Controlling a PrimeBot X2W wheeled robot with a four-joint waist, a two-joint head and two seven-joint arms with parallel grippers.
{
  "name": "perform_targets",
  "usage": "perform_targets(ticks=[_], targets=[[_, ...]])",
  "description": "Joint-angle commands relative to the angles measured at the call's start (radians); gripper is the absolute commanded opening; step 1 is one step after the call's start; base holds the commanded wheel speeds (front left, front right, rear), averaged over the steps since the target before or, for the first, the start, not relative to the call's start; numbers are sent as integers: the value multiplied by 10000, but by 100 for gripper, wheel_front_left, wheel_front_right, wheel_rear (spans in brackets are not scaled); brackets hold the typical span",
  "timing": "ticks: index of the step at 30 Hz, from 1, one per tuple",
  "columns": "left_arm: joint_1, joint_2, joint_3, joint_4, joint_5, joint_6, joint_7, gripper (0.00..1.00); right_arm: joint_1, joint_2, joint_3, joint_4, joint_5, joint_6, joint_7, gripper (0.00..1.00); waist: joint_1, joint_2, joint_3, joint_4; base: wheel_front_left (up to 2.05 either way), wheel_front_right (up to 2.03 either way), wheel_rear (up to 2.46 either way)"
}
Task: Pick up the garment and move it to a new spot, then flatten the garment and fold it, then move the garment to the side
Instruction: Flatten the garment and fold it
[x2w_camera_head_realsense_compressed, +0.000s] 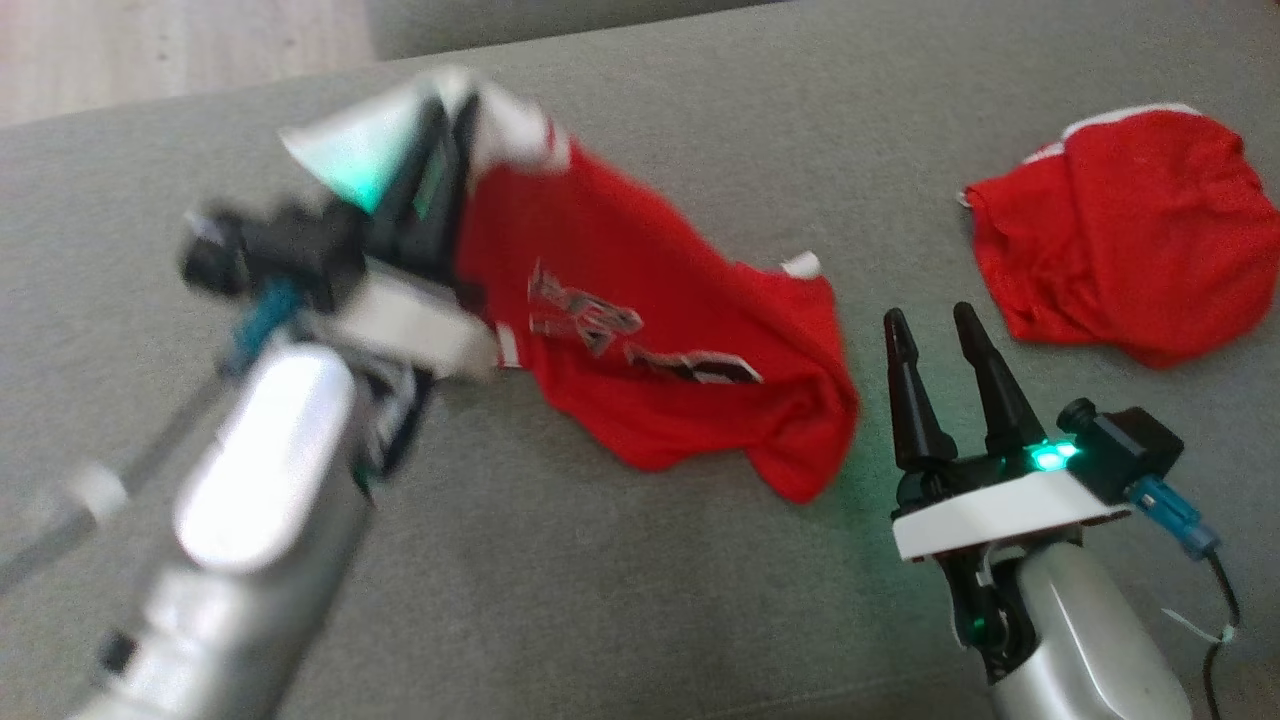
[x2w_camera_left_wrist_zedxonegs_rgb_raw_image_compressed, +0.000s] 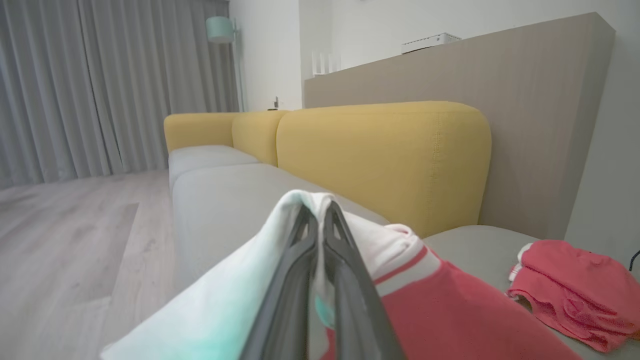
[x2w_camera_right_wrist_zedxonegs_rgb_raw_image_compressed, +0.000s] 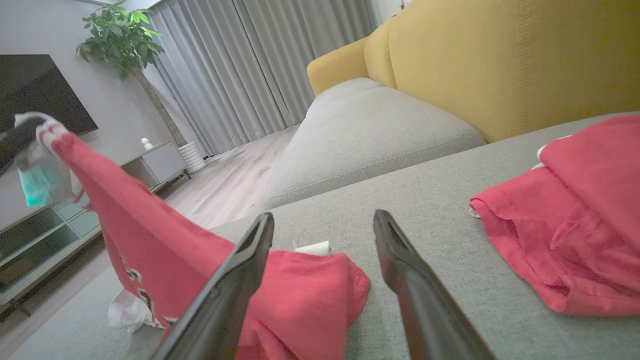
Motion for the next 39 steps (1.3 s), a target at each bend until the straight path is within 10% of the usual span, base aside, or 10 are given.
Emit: perform_targets(ticks=[1, 12, 19, 20, 21, 39], targets=[[-1438, 571, 353, -410, 255, 14, 623, 0, -414, 9, 307, -428, 187, -7, -109, 100, 0, 0, 287, -391, 0, 0, 0], [-4434, 1742, 238, 1848, 782, -560, 3225, 0, -939, 9, 947, -824, 982, -7, -109, 100, 0, 0, 1316, -1837, 0, 0, 0], [-6376, 2024, 475, 4120, 1248, -105, 2939, 0, -1226, 9, 1355, -1067, 1337, -7, -109, 100, 0, 0, 1950, -2606, 0, 0, 0], [-6573, 1979, 468, 4374, 1310, -36, 2714, 76, -1237, 9, 1372, -1096, 1360, -7, -109, 100, 0, 0, 2002, -2640, 0, 0, 0], [-6731, 1893, 475, 4632, 1309, -5, 2515, 100, -1243, 9, 1377, -1117, 1376, -7, -109, 100, 0, 0, 2043, -2657, 0, 0, 0], [-6119, 937, 168, 6748, 883, -648, -760, 100, -1009, 9, 806, -796, 514, -7, -109, 100, 0, 0, 1053, -916, 0, 0, 0]])
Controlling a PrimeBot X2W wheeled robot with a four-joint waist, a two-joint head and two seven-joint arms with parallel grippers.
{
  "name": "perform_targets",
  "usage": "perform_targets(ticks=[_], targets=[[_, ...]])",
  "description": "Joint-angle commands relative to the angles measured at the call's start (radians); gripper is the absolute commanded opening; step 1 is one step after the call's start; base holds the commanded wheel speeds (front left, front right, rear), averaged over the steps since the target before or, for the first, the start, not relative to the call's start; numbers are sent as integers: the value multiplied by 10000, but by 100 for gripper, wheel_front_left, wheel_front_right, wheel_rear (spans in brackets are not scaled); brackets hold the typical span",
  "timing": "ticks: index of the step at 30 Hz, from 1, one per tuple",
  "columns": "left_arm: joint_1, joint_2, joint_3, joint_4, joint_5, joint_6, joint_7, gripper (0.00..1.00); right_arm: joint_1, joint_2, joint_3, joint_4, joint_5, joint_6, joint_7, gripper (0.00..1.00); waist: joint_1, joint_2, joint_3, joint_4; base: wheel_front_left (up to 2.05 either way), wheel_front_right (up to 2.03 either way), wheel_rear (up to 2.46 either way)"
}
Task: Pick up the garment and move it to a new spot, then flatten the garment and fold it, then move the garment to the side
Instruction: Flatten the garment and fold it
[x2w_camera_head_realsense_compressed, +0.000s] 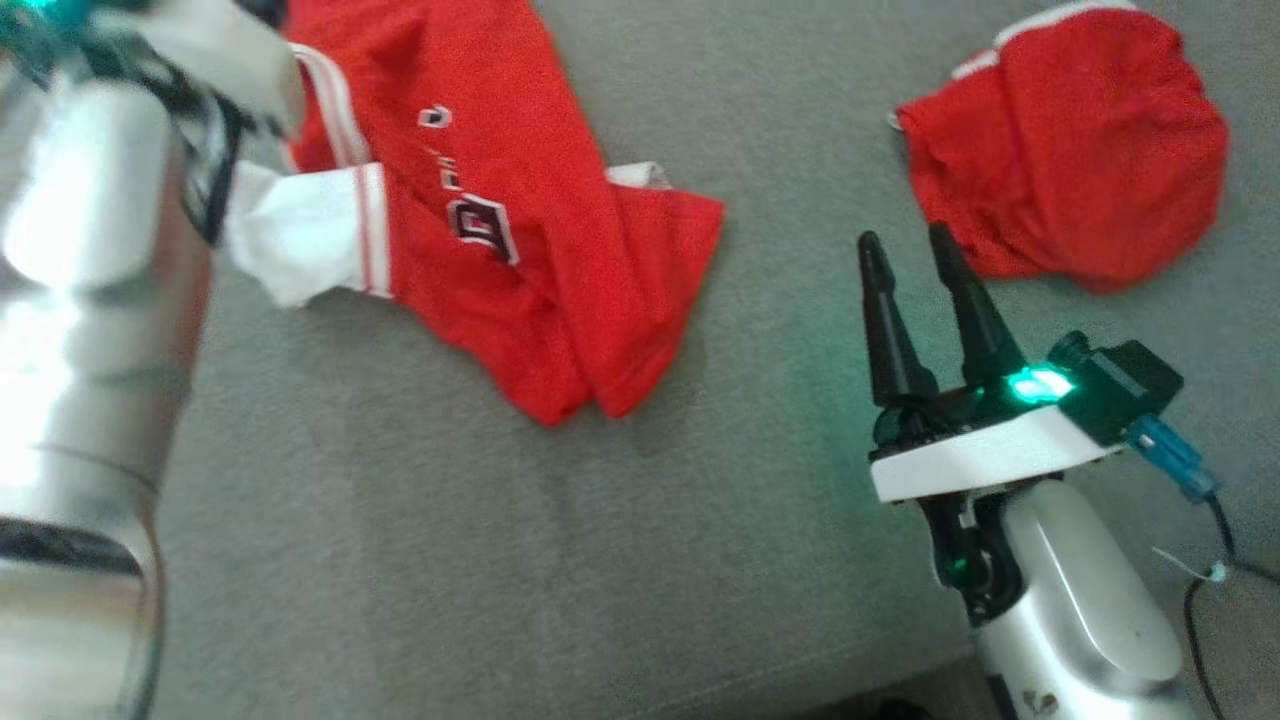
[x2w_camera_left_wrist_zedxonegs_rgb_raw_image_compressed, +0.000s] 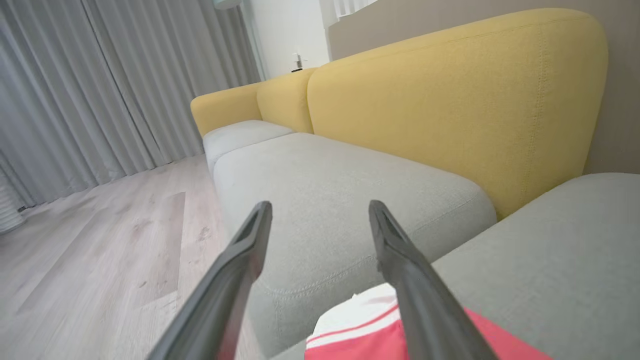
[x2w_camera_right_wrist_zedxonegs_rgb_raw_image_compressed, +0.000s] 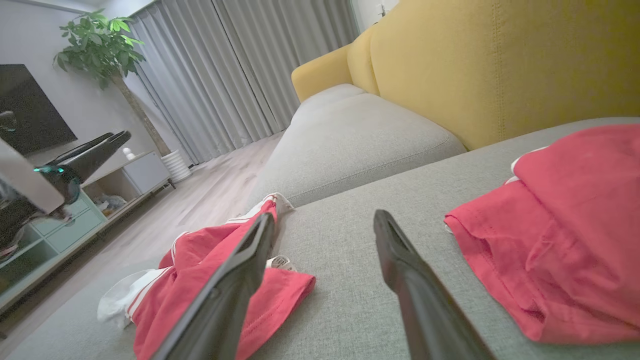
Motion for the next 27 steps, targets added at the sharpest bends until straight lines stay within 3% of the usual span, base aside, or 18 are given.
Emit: perform_targets(ticks=[1, 5, 10, 21, 27], targets=[[67, 268, 134, -325, -72, -30, -191, 100, 45, 11, 42, -229, -138, -7, -109, 100, 1, 0, -528, 608, 0, 0, 0], [1450, 17, 161, -1062, -334, 40, -571, 100, 369, 11, -395, -20, -468, -7, -109, 100, 1, 0, -1216, 1541, 0, 0, 0], [3018, 13, 392, -2237, -611, 360, -672, 100, 678, 11, -632, 209, -670, -7, -109, 100, 1, 0, -1686, 2144, 0, 0, 0], [8707, -170, 1219, -7432, -645, 2233, -701, 100, 1052, 11, -790, 969, -964, -7, -109, 100, 1, 0, -2095, 2866, 0, 0, 0], [10030, -469, 1420, -8502, -668, 2493, -702, 100, 740, 11, -1065, 1224, -1218, -7, -109, 100, 1, 0, -1927, 3102, 0, 0, 0]])
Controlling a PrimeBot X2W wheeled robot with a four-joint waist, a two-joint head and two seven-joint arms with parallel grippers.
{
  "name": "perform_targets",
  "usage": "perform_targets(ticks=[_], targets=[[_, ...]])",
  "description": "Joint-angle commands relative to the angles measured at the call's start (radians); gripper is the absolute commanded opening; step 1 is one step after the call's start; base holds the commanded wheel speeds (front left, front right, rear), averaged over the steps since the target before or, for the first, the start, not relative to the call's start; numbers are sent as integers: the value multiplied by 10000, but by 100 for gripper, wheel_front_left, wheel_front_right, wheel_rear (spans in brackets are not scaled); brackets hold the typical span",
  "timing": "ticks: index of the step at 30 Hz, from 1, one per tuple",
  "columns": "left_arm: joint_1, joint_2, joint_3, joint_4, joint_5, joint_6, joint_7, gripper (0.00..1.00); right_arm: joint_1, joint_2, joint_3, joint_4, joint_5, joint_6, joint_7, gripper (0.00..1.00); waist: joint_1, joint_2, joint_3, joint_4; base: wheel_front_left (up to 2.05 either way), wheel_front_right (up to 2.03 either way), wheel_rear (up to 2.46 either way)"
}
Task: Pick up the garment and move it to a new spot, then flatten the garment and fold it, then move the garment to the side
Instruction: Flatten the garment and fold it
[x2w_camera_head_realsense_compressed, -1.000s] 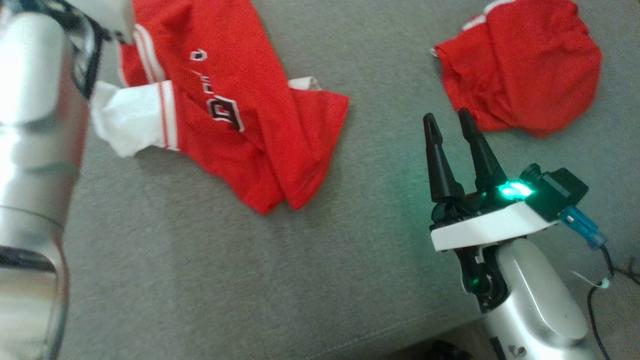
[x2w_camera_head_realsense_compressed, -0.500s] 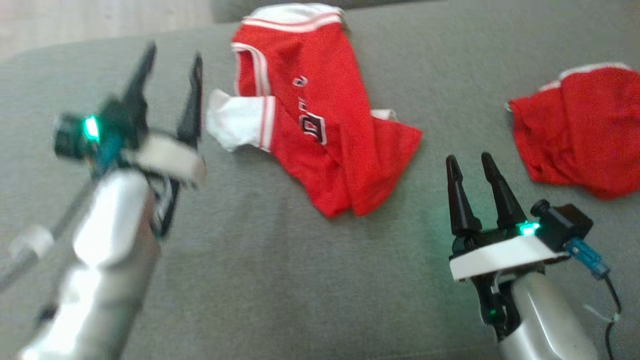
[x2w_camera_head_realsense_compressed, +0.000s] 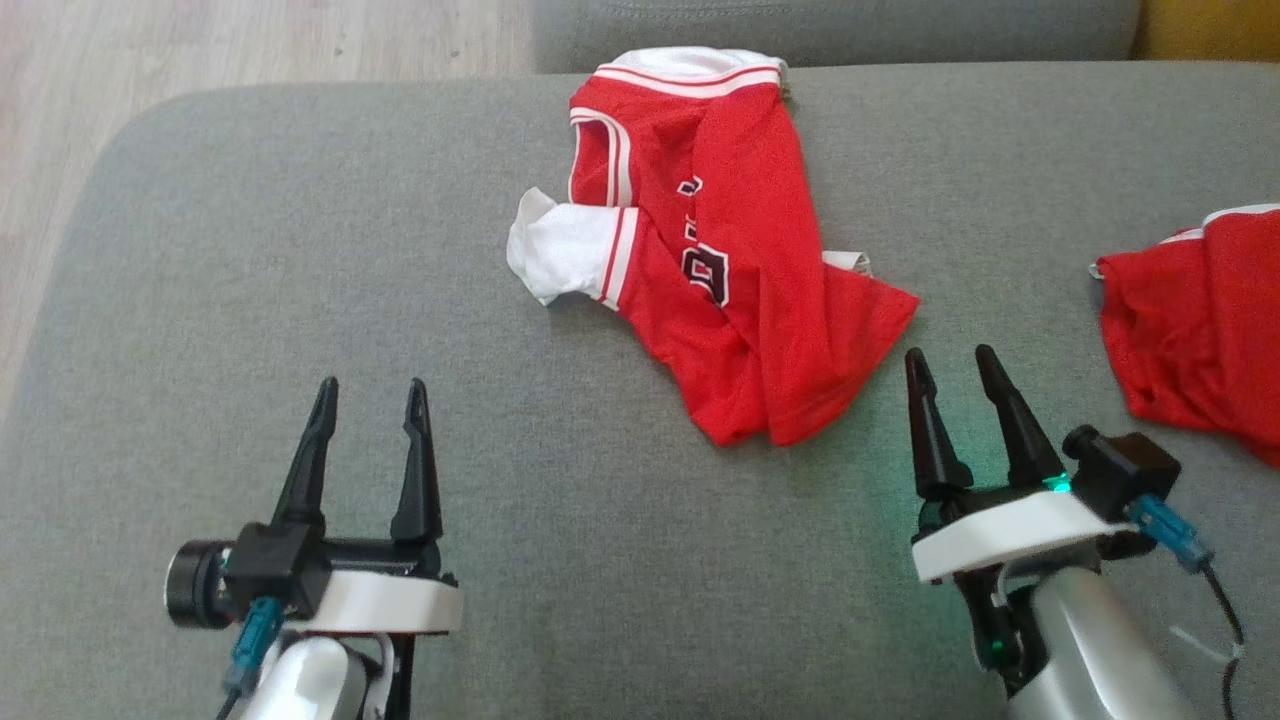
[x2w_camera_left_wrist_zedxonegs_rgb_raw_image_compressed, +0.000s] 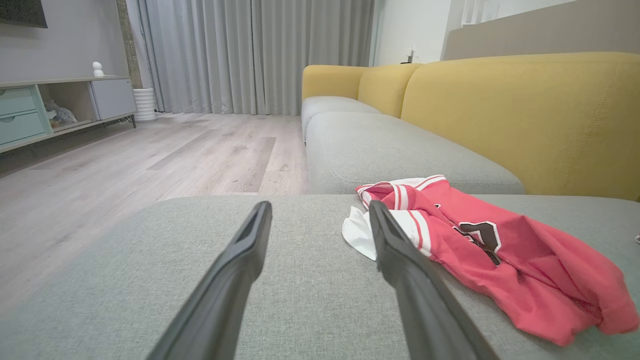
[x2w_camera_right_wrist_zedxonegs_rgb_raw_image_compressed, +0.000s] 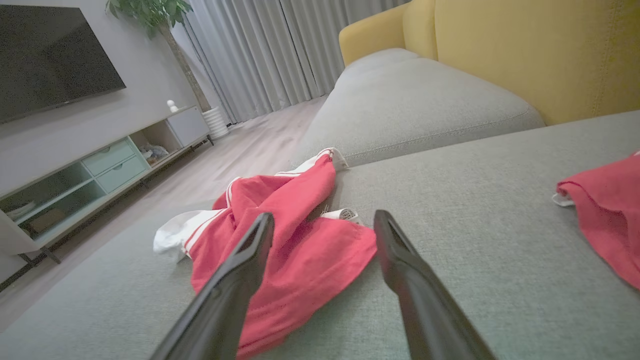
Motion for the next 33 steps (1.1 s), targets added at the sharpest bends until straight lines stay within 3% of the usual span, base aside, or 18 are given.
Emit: perform_targets(ticks=[1, 12, 18, 19, 20, 21, 27, 33], targets=[[-495, 70, 430, -443, 28, 80, -52, 100, -549, 9, 79, -71, -119, -7, -91, 100, 1, 0, 105, 72, 0, 0, 0], [-959, -487, 213, -144, 96, -228, -52, 100, -2961, 9, -833, 3019, -57, -7, 1157, 100, 1, 0, 860, 574, 0, 0, 0], [-1179, -714, 182, 64, 193, -410, -52, 100, -4121, 9, -1087, 5032, -432, -7, 1284, 100, 1, 0, 1151, 956, 0, 0, 0], [-1205, -740, 194, 90, 206, -431, -52, 100, -4256, 9, -1044, 5279, -484, -7, 1221, 97, 1, 0, 1169, 1002, 0, 0, 0], [-1226, -760, 215, 114, 217, -447, -52, 100, -4385, 9, -1044, 5482, -591, -7, 1081, 24, 1, 0, 1176, 1033, 0, 0, 0], [-1235, -773, 253, 132, 224, -450, -53, 100, -4508, 9, -1141, 5650, -773, -7, 876, 0, 1, 0, 1171, 1042, 0, 0, 0], [-1120, -845, 502, 125, 239, -436, -53, 100, -5003, 9, -2162, 6037, -1991, -7, 260, 0, 1, 0, 1032, 904, 0, 0, 0], [-1053, -1006, 630, 111, 295, -535, -53, 100, -5571, -388, -3651, 5476, -3267, -7, 263, 0, 1, 0, 854, 737, 0, 0, 0]])
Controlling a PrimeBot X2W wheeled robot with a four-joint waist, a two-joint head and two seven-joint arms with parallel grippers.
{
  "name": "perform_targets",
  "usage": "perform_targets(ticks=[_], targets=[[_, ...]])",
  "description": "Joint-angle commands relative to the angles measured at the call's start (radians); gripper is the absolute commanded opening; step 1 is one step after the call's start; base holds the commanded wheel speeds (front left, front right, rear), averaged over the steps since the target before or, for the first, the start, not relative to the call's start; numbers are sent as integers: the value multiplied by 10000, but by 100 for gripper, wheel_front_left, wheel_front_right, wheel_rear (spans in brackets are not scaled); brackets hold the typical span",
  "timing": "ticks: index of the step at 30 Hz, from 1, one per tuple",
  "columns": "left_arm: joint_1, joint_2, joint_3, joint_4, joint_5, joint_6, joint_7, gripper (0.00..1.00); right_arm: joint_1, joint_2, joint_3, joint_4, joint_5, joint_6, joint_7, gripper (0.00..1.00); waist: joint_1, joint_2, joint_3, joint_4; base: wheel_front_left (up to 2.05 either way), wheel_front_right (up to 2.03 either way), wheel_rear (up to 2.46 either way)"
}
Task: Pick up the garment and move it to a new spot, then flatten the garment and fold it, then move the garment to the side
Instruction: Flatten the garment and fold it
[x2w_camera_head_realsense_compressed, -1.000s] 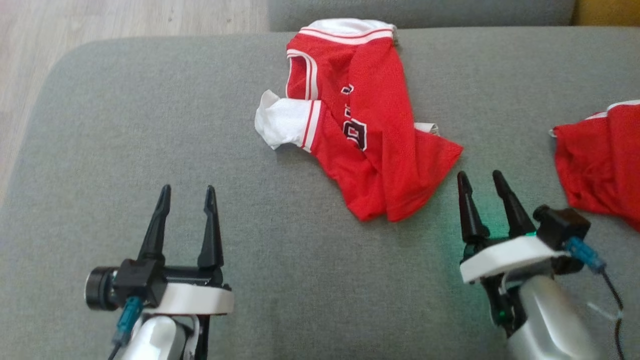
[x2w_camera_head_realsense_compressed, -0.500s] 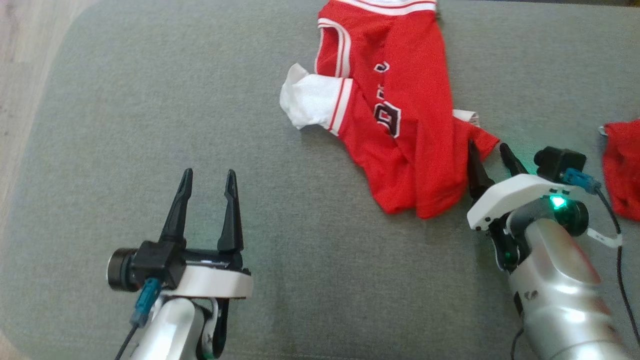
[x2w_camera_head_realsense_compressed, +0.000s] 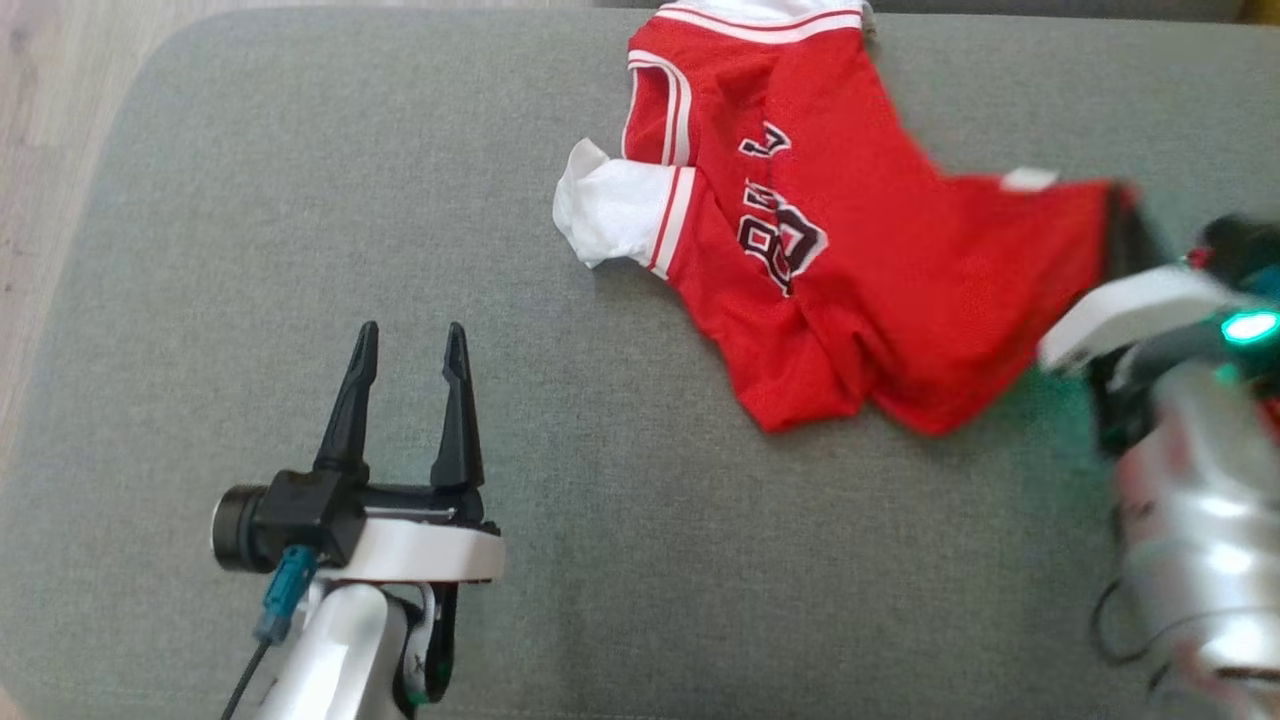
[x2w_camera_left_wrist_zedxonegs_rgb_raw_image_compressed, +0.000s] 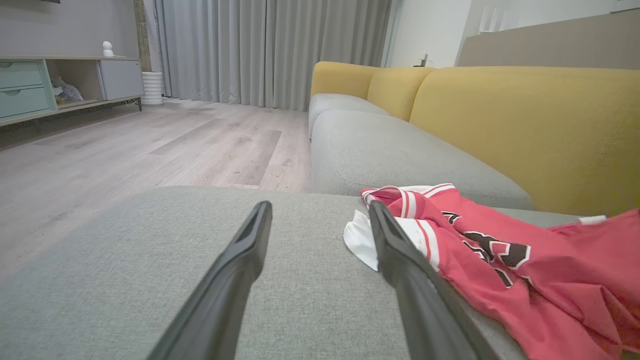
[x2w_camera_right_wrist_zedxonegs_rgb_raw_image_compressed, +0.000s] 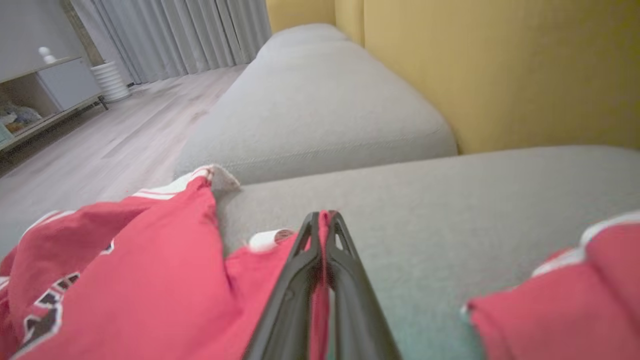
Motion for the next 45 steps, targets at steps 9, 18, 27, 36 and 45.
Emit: perform_targets(ticks=[9, 18, 27, 36, 45], targets=[[-266, -195, 411, -268, 162, -178, -53, 100, -1392, -584, -771, -1356, -1329, -7, 801, 0, 0, 0, -5, 146, 0, 0, 0], [-440, -322, 604, -210, 275, -326, -53, 100, -2461, -507, -1544, -1156, -2883, -7, 533, 100, 0, 0, 210, 225, 0, 0, 0], [-343, -380, 882, -114, 370, -432, -53, 100, -1863, 335, -313, -640, -1894, -7, -378, 100, 0, 0, -158, -323, 0, 0, 0], [-82, -407, 1210, -16, 458, -491, -53, 100, 2072, 420, 3931, -4236, 2665, -7, -435, 100, 0, 0, -657, -1157, 0, 0, 0], [-223, -306, 1409, 144, 675, -670, -53, 100, 4650, 421, 4536, -6509, 3548, -7, -437, 100, 0, 0, -555, -1841, 0, 0, 0]])
